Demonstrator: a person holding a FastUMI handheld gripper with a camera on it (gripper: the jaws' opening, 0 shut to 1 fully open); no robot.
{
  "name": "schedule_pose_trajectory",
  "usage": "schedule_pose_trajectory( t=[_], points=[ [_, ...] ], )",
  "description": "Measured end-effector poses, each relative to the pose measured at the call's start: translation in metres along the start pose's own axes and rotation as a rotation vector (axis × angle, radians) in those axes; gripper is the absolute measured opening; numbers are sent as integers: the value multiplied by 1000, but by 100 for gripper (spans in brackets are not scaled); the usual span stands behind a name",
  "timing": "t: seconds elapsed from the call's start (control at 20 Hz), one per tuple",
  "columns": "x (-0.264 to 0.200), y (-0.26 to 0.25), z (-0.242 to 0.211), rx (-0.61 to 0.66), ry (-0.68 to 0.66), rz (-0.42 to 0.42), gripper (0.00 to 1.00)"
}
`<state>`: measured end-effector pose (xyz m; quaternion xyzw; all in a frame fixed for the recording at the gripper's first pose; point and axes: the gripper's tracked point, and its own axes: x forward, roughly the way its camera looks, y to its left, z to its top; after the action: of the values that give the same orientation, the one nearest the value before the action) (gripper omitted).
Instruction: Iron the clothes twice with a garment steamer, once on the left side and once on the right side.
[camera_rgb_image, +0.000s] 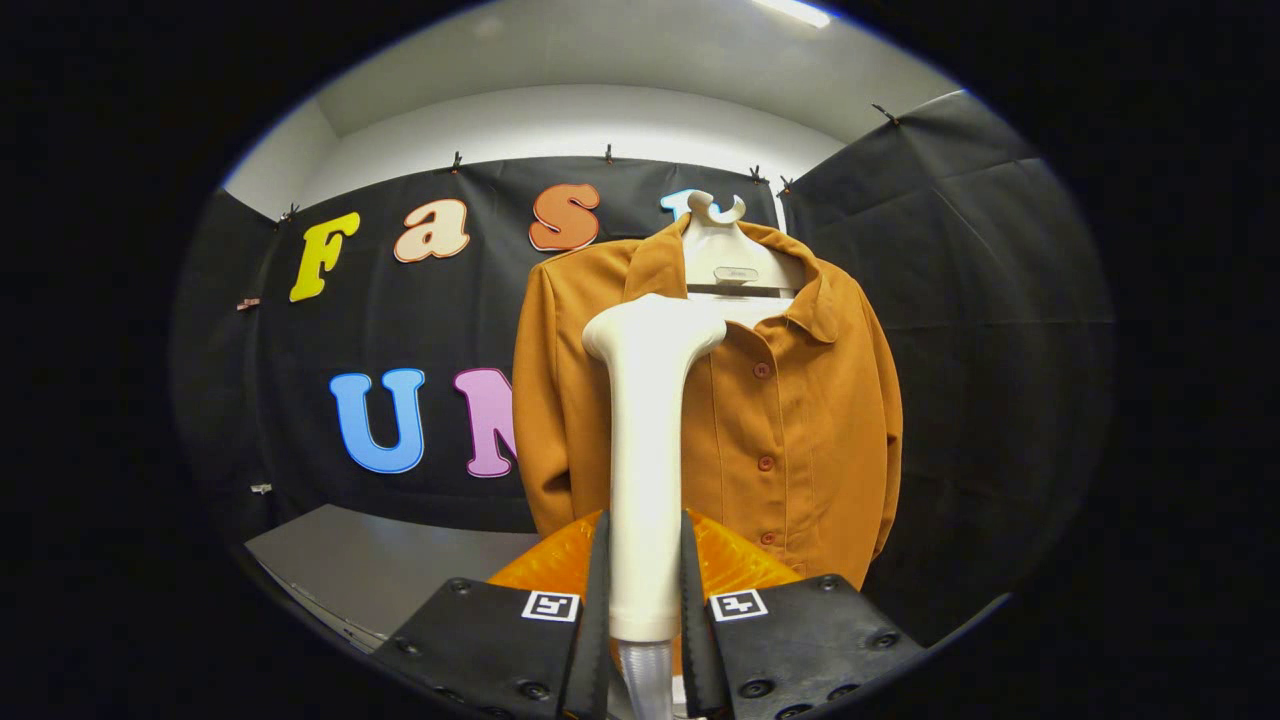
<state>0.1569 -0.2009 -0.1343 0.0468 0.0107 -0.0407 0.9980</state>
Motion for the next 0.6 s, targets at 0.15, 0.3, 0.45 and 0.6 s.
schedule_pose_trajectory(
  t=[0.15, 0.3, 0.45, 0.6],
  points=[
    [-2, 0, -16, 0, 26, 6, 33],
    [-8, -2, -36, 7, 63, 3, 33],
    [-16, -6, -60, 7, 116, -7, 33],
    [-25, -11, -87, 9, 173, -20, 33]
  ],
)
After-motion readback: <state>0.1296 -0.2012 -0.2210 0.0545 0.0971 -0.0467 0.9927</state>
